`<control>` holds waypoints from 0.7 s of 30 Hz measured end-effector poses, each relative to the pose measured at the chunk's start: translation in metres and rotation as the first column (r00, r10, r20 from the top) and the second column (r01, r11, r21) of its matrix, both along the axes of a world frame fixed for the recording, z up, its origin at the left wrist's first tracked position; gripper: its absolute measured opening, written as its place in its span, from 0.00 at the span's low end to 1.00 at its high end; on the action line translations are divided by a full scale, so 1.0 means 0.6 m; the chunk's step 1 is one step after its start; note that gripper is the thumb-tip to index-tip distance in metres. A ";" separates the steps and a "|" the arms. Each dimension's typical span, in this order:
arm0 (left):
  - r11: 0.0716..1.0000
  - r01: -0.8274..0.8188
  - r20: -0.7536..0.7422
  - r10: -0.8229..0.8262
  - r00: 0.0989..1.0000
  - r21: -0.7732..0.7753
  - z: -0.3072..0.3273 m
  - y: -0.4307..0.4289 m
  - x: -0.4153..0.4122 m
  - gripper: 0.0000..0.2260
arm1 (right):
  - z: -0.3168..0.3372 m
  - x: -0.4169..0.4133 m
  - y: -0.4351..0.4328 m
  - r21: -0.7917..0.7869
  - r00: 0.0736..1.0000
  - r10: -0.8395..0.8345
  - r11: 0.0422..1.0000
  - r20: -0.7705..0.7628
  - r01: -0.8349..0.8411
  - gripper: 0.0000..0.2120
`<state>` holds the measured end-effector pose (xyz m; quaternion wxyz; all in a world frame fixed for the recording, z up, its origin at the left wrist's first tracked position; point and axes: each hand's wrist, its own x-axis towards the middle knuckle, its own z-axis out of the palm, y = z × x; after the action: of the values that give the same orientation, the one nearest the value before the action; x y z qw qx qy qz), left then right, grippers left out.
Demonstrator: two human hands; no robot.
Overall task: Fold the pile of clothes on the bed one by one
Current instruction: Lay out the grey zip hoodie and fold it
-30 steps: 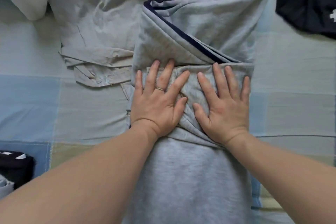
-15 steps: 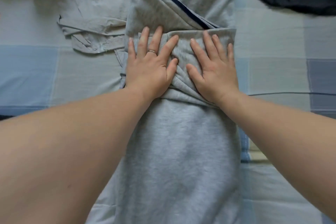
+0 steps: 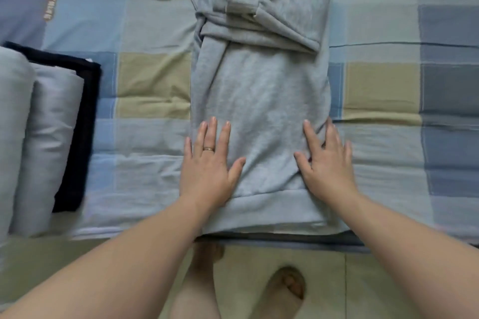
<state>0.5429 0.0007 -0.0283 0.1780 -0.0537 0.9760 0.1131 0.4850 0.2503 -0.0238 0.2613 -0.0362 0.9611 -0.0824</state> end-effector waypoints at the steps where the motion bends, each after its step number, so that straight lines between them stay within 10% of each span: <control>1: 1.000 -0.019 0.003 0.019 1.000 0.005 0.001 0.002 0.025 0.36 | 0.001 0.022 0.003 0.009 1.000 -0.005 1.000 0.001 0.005 0.32; 6: 0.987 -0.150 -0.039 0.153 0.988 0.061 0.012 0.036 0.122 0.32 | 0.020 0.113 0.012 -0.098 0.987 -0.146 0.985 -0.063 0.139 0.32; 10: 0.916 -0.389 -0.024 0.393 0.919 0.102 0.021 0.046 0.148 0.38 | 0.028 0.123 -0.001 -0.382 0.855 -0.513 0.778 0.072 0.499 0.35; 13: 0.755 -0.622 0.062 0.624 0.779 0.209 0.033 0.047 0.144 0.45 | 0.030 0.114 -0.003 -0.299 0.787 -0.594 0.730 0.167 0.614 0.25; 18: 0.493 -0.768 0.292 0.726 0.622 0.409 0.048 0.041 0.131 0.25 | 0.047 0.112 0.003 -0.369 0.580 -0.665 0.449 0.471 0.814 0.23; 21: 0.111 -0.873 0.522 0.764 0.380 0.474 0.061 0.037 0.139 0.14 | 0.067 0.120 0.006 -0.353 0.448 -0.684 0.286 0.575 0.891 0.34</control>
<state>0.6261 0.0230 0.0083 0.1612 -0.5200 0.6389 0.5435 0.5570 0.2537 0.0163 0.3046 0.3810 0.7055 -0.5142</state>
